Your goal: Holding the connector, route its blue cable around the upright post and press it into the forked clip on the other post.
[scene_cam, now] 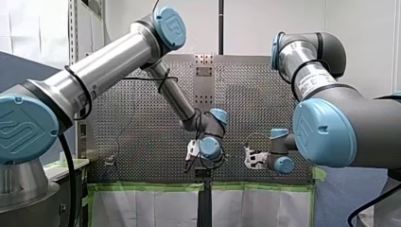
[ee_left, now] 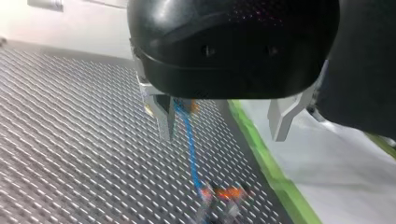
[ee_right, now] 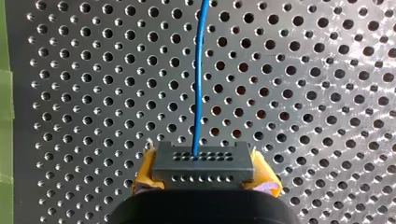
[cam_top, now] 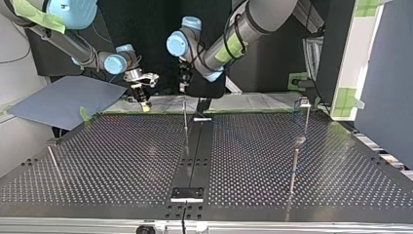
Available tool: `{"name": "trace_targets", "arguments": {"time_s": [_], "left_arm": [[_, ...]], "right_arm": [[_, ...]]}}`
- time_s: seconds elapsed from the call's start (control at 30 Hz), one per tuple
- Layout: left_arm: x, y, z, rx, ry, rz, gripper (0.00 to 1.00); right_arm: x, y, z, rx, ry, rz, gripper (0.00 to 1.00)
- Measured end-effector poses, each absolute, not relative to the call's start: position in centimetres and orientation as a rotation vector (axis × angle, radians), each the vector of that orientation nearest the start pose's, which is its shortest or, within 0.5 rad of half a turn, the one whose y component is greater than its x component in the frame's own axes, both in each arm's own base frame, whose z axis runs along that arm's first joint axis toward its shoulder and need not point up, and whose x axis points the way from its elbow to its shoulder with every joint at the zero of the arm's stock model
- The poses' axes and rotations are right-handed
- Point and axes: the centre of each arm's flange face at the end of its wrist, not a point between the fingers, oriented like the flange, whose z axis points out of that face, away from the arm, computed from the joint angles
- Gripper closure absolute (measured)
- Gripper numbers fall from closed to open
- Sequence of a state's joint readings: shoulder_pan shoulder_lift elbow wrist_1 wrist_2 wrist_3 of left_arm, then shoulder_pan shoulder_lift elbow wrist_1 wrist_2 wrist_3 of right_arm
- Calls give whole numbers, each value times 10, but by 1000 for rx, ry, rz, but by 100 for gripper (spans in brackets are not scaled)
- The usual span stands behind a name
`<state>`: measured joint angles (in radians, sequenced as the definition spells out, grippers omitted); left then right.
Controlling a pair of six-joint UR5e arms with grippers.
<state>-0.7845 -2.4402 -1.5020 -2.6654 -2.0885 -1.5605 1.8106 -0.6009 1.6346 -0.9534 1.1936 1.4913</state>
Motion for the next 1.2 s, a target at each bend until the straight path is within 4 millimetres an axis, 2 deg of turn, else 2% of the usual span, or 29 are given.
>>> {"name": "trace_targets", "arguments": {"time_s": [0.53,0.93,1.2], "left_arm": [[310,-540,90,266,1702,-292,0],[299,-512,132,82,1622,-445,0],[315,-481,156,-18,1562,-508,0]], "right_arm": [[314,-578,-42,1723,-859,1569,98],[312,-579,-42,1720,-870,1573,98],[312,-579,-42,1717,-877,1577,98]]}}
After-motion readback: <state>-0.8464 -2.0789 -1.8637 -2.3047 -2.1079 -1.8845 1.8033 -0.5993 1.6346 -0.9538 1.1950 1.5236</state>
